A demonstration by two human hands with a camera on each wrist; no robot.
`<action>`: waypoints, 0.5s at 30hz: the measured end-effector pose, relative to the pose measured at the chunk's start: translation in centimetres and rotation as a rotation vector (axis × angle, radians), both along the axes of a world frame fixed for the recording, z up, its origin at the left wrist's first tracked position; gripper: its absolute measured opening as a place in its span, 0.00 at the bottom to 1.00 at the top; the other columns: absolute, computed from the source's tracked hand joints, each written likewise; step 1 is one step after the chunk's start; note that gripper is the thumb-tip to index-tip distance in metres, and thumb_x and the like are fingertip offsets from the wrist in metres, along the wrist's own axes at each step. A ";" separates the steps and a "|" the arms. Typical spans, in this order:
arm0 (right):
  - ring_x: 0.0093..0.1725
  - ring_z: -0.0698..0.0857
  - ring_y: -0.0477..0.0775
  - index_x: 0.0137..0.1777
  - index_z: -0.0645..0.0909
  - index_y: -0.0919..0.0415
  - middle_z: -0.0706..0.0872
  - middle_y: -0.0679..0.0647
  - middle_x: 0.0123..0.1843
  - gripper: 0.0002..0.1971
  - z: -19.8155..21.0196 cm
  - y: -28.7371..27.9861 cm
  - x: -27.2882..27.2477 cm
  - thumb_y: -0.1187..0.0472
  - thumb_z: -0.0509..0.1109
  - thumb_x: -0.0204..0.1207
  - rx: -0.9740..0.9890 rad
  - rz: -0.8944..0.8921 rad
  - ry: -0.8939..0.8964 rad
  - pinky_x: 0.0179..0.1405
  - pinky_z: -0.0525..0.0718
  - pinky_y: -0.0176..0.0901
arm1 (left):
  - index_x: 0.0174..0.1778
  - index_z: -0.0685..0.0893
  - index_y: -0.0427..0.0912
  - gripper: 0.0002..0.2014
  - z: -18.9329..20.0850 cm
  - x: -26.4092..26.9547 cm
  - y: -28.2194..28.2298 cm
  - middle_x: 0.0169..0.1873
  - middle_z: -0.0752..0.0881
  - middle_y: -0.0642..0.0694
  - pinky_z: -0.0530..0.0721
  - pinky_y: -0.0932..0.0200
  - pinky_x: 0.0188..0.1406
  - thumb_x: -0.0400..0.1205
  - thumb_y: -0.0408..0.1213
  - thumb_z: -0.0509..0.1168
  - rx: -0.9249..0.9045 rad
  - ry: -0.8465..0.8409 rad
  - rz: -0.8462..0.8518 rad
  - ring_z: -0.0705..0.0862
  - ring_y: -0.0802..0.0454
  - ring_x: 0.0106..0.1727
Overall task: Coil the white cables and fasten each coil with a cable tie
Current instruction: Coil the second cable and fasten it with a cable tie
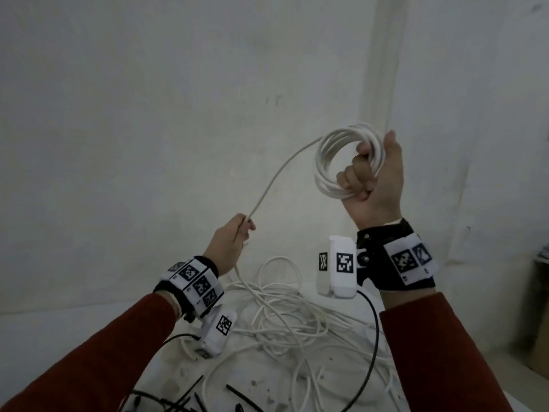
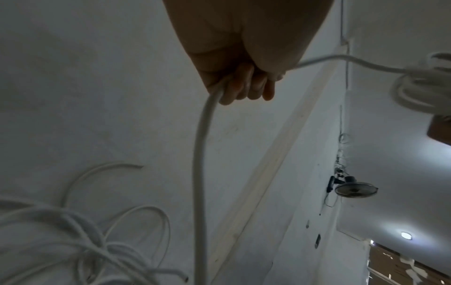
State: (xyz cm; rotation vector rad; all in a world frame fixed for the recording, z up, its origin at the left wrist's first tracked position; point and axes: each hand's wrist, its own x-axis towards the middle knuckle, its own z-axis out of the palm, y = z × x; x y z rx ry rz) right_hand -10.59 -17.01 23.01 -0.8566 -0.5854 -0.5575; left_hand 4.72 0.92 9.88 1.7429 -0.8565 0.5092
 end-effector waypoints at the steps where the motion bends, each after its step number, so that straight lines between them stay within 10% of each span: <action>1: 0.09 0.57 0.44 0.25 0.79 0.57 0.61 0.47 0.09 0.34 0.2 -0.3 -0.1 0.42 0.46 0.86 0.017 -0.014 0.000 0.14 0.60 0.33 | 0.40 0.75 0.51 0.13 -0.6 0.3 -0.2 0.28 0.72 0.50 0.68 0.61 0.26 0.88 0.37 0.51 0.007 0.022 -0.005 0.68 0.56 0.25; 15: 0.10 0.59 0.44 0.32 0.74 0.58 0.61 0.47 0.10 0.27 -2.9 0.0 1.3 0.40 0.49 0.85 0.015 -0.139 0.084 0.18 0.62 0.36 | 0.44 0.73 0.47 0.10 12.3 -1.4 5.6 0.31 0.71 0.56 0.69 0.67 0.34 0.88 0.36 0.50 -0.265 -0.369 0.200 0.70 0.64 0.31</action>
